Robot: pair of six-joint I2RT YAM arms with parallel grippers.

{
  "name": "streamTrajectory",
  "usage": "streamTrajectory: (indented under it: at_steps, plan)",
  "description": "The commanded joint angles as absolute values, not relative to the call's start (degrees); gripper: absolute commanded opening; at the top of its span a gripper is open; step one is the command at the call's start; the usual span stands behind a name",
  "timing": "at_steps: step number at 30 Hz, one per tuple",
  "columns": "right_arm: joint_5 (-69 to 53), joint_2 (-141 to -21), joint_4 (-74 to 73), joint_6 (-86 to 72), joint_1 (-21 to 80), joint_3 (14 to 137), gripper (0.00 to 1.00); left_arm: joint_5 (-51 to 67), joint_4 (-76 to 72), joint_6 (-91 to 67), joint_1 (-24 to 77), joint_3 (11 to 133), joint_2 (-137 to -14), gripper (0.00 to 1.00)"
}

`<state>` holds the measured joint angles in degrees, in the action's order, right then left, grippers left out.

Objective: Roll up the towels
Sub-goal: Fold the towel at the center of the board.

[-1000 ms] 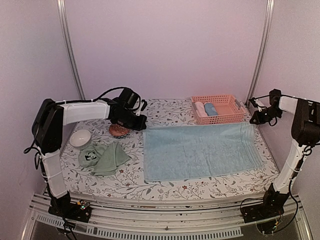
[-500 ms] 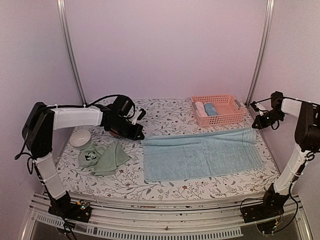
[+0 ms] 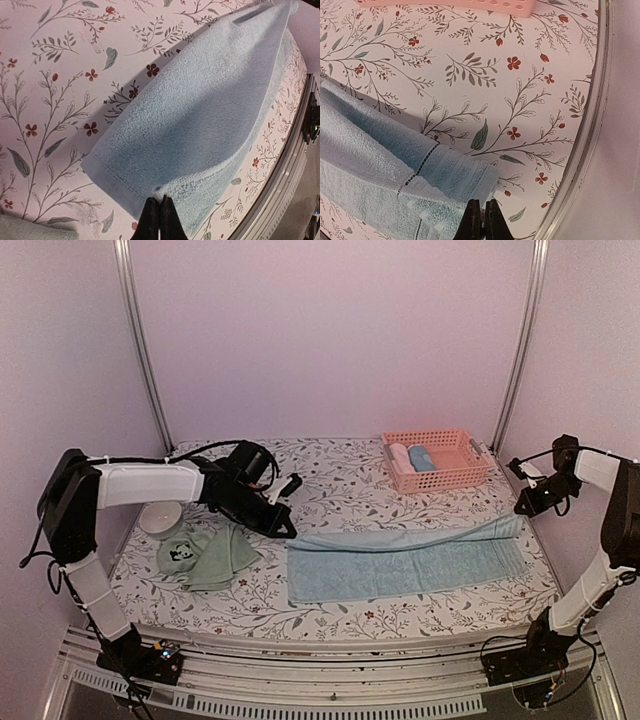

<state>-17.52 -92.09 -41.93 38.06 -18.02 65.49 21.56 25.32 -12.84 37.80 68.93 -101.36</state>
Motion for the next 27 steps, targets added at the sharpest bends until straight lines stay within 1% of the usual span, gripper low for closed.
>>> streamTrajectory:
  at_steps: [1, 7, 15, 18, 27]
  plan:
    - [-18.0, -88.2, -42.8, 41.2, -18.1, 62.5, 0.02, 22.6, 27.8, -12.9, 39.0, 66.9, -98.1, 0.0]
    - [-18.0, -85.2, -42.7, 46.1, -18.2, 57.7, 0.02, 23.3, 28.0, -13.9, 40.2, 64.8, -96.5, 0.0]
    - [-16.6, -82.2, -42.4, 56.0, -18.4, 53.9, 0.03, 24.7, 28.7, -14.2, 41.8, 63.1, -97.3, 0.0]
    - [-15.1, -82.8, -42.9, 57.7, -18.6, 53.5, 0.02, 24.4, 29.4, -14.4, 42.5, 62.8, -97.6, 0.0]
    - [-15.6, -82.5, -45.5, 63.8, -21.6, 53.1, 0.02, 25.0, 32.2, -14.4, 44.1, 61.8, -97.7, 0.0]
